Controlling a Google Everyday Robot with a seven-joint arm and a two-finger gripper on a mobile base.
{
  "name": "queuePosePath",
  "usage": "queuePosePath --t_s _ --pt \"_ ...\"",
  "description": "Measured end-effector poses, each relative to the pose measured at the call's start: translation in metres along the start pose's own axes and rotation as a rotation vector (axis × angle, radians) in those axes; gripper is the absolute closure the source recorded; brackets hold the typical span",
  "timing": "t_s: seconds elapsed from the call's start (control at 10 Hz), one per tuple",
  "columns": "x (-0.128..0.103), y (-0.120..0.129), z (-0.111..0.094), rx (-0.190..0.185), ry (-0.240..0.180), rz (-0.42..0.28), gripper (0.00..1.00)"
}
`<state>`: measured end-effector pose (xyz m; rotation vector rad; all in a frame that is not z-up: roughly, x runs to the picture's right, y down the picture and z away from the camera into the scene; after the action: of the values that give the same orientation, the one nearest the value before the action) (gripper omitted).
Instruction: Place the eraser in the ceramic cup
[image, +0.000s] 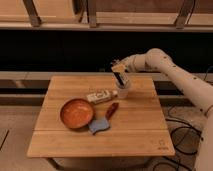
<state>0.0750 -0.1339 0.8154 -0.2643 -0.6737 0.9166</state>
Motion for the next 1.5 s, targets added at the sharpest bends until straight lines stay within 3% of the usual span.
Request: queuePosePath --t_s 0.8,1.2,1.5 --pt "0.011 -0.005 0.008 -0.044 -0.062 -0.002 0.98" --pt "0.006 0.002 0.012 -0.099 -0.119 -0.028 0.67" --pt "0.007 -0.004 0.01 -0.108 -0.15 -0.024 0.37"
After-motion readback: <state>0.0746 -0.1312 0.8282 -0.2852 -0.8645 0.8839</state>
